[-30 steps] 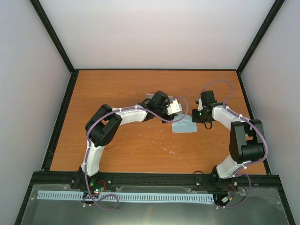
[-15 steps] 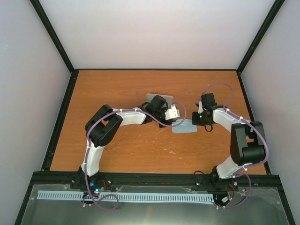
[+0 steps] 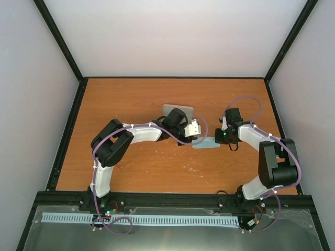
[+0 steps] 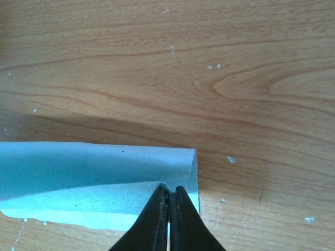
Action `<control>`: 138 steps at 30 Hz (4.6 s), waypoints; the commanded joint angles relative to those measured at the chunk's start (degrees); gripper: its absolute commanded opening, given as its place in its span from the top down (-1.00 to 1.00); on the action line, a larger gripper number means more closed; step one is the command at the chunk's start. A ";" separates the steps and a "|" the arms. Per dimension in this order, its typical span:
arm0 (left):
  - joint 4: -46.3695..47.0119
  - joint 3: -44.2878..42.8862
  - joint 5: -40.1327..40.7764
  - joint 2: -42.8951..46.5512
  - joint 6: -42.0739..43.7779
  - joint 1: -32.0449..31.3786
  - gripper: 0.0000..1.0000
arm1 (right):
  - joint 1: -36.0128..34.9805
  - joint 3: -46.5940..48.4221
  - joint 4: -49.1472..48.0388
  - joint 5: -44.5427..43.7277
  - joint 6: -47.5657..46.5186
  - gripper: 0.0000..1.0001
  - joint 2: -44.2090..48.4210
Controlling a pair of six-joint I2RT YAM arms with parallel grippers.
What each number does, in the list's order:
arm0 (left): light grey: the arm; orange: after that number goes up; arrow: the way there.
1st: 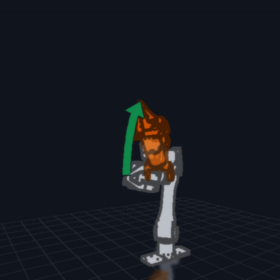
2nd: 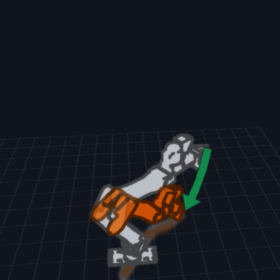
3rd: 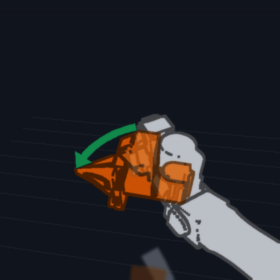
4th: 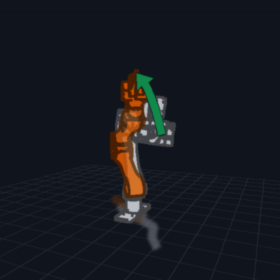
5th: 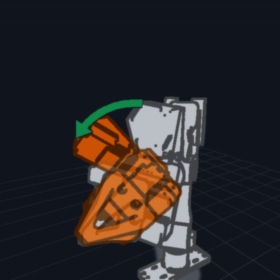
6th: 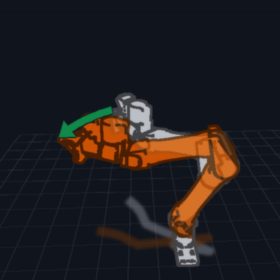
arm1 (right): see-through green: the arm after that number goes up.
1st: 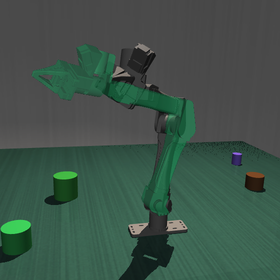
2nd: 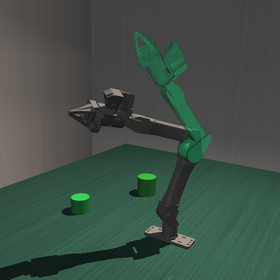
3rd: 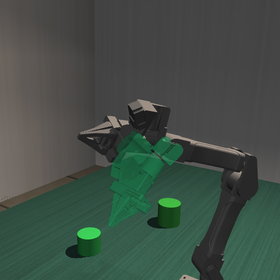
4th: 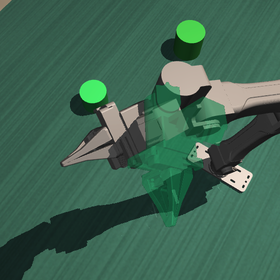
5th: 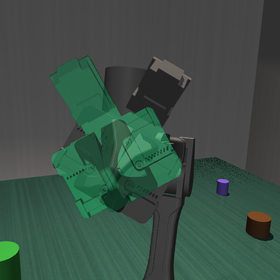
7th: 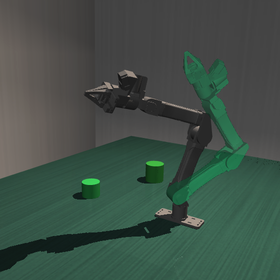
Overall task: Organize the sunglasses
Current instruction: Fold the glasses cleaning cloth at the center of the board, then pick up the glasses cleaning cloth from the center of the board.
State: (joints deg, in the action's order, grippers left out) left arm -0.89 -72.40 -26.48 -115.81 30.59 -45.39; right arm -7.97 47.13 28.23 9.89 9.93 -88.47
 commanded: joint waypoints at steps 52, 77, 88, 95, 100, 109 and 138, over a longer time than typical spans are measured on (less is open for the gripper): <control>-1.13 -0.57 -0.11 0.97 -4.51 3.54 0.68 | -0.21 0.60 5.68 -3.88 1.58 0.51 6.82; -18.06 -14.79 -9.77 -7.12 -0.79 7.51 0.67 | 2.08 7.35 4.57 3.55 -3.59 -0.11 -5.34; -18.53 -16.17 -10.04 -7.68 -0.35 7.51 0.67 | 2.17 2.62 2.98 4.54 -6.08 -0.22 -1.05; -19.14 -16.37 -9.61 -7.84 1.08 7.51 0.67 | 2.21 2.92 2.58 4.87 -7.68 -0.17 -3.30; -19.26 -16.71 -9.25 -8.03 1.58 7.55 0.66 | 2.25 4.00 2.44 4.65 -8.04 -0.06 -5.83; -19.03 -16.74 -9.37 -8.38 1.41 7.51 0.67 | 2.25 4.65 2.27 3.49 -8.01 -0.02 -7.49; -21.59 -17.14 -10.88 -10.39 4.13 5.32 0.39 | 2.20 8.29 3.94 2.42 -6.86 0.94 -8.38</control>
State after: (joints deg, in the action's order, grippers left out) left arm -21.04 -87.92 -35.86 -124.88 32.77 -39.31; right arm -6.02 53.69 31.86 13.32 2.81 -96.25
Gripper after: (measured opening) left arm 0.300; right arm 0.029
